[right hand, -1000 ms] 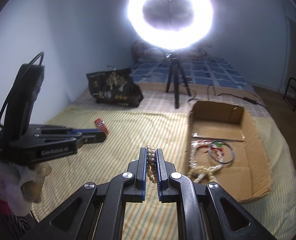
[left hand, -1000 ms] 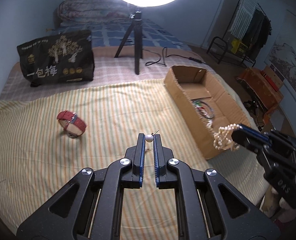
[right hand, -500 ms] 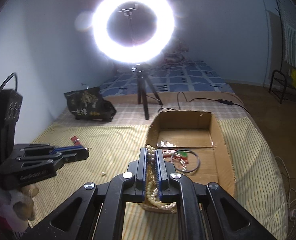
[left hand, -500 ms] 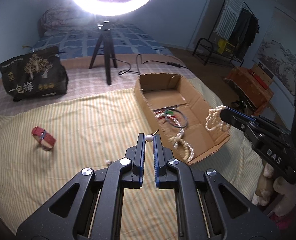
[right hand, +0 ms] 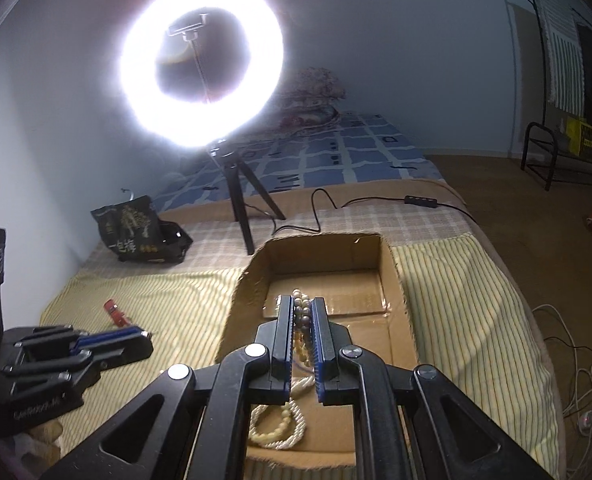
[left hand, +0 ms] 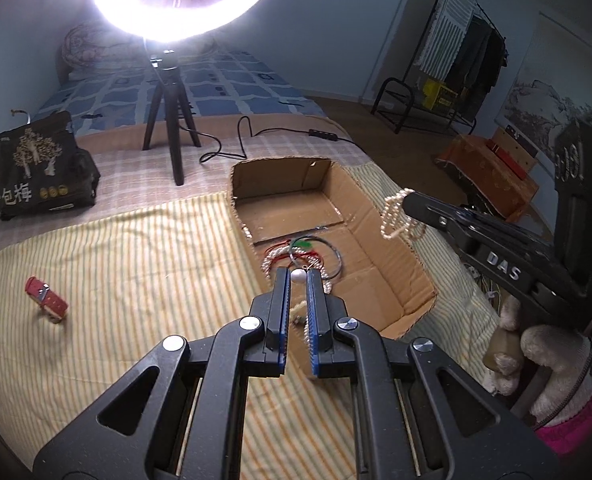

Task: Organize jewelry
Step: 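Carry the pearl strand in the right tool while the left tool carries the earring to the box, then open the right tool over the box while the left tool releases the earring inside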

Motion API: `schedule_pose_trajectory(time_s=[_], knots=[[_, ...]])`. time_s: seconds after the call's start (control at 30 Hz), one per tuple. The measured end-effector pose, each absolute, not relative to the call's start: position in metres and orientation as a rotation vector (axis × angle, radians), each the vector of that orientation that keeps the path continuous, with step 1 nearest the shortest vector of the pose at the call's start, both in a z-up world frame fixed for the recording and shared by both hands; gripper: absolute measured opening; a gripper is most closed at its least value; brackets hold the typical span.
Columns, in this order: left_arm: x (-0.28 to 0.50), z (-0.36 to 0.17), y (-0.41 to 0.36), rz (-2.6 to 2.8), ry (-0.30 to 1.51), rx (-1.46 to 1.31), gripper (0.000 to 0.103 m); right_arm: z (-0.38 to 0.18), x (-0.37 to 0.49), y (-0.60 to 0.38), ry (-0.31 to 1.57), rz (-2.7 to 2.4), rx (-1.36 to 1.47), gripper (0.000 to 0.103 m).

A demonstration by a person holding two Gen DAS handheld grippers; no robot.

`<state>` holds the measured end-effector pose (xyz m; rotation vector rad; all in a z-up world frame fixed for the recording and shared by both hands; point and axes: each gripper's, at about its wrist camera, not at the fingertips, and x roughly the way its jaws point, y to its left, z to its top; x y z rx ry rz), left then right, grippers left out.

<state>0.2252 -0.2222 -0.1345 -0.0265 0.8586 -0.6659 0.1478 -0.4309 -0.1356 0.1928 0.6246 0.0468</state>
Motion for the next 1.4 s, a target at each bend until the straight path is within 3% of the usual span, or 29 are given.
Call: schedule_pose_trajectory(time_s=[0.8,0.83,0.93,1.0,1.03,1.07,1.13,1.33,1.4], knots=[[0.230,-0.147,-0.269,-0.705,0.864,0.006,0.006,-0.162,0.200,-0.452,0.667,0.031,0.246,0.008],[0.230,-0.147,-0.269,-0.703,0.862,0.009,0.006,-0.163,0.200,-0.452,0.667,0.030,0.246,0.011],[0.231,-0.147,-0.269,-0.698,0.861,0.008,0.006,-0.162,0.200,-0.452,0.659,0.021,0.246,0.037],[0.232,-0.147,-0.269,-0.696,0.865,0.007,0.007,-0.162,0.199,-0.453,0.657,0.020,0.248,0.044],[0.232,-0.148,-0.269,-0.695,0.868,0.010,0.016,-0.161,0.199,-0.453,0.655,0.017,0.246,0.057],[0.232,-0.148,-0.269,-0.695,0.868,0.012,0.036,-0.160,0.198,-0.452,0.651,0.007,0.241,0.071],[0.230,-0.147,-0.268,-0.691,0.854,0.011,0.060,-0.158,0.197,-0.451,0.637,-0.008,0.232,0.083],[0.226,-0.143,-0.267,-0.681,0.831,0.026,0.070,-0.150,0.194,-0.448,0.611,-0.043,0.210,0.102],[0.226,-0.144,-0.267,-0.674,0.836,0.031,0.071,-0.148,0.193,-0.448,0.602,-0.052,0.206,0.103]])
